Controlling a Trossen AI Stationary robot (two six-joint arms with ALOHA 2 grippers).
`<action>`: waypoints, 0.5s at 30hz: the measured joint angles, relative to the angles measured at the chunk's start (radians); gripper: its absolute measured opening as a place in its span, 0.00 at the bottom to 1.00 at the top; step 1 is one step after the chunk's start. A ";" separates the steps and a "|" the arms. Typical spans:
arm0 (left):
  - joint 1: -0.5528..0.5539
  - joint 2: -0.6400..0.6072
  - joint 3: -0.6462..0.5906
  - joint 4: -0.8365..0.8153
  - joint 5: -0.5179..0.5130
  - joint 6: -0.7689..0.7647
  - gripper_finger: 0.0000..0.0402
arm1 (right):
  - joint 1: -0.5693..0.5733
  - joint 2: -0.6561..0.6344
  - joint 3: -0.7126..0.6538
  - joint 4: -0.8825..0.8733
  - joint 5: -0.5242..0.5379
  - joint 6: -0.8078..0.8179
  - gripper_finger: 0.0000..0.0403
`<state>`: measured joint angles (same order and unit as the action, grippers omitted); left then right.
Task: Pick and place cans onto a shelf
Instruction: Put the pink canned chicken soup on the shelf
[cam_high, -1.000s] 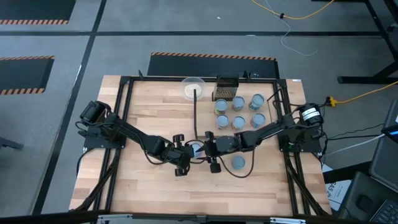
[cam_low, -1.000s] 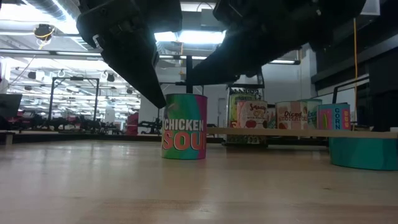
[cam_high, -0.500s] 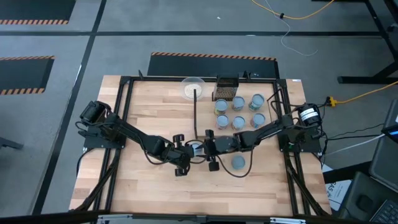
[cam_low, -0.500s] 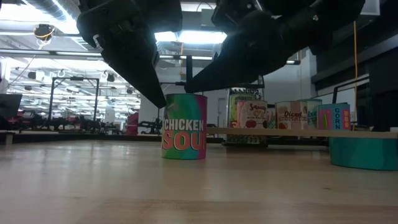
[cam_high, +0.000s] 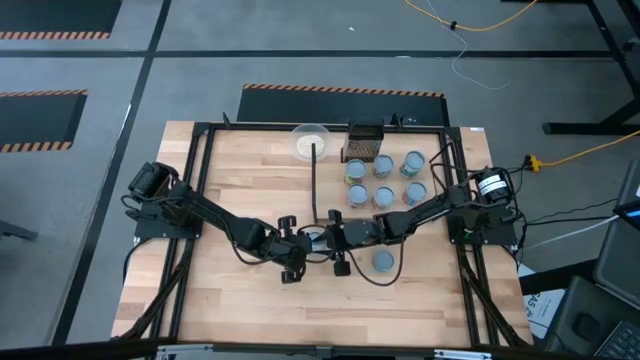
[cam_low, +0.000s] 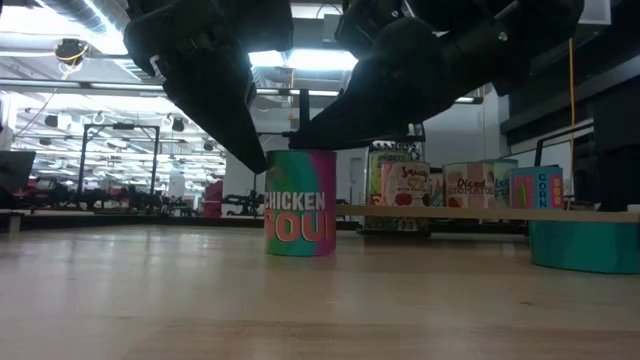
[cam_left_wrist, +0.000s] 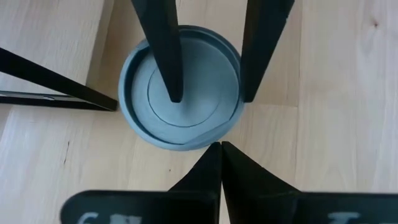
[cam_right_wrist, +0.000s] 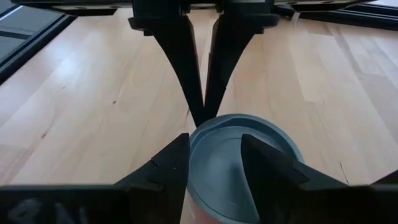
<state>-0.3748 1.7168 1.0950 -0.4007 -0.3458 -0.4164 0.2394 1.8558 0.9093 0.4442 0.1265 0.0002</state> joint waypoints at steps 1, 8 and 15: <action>0.000 0.000 0.000 0.000 0.000 0.000 0.00 | 0.000 -0.002 -0.001 0.001 0.000 0.000 0.38; 0.000 0.000 0.000 0.000 0.000 0.000 0.00 | 0.000 -0.005 -0.003 0.005 0.002 0.000 0.38; -0.001 0.000 0.000 0.000 0.000 0.000 0.00 | 0.000 -0.035 -0.007 -0.016 0.003 -0.001 0.38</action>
<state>-0.3759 1.7168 1.0950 -0.4007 -0.3458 -0.4164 0.2390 1.8209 0.9020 0.4281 0.1299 -0.0011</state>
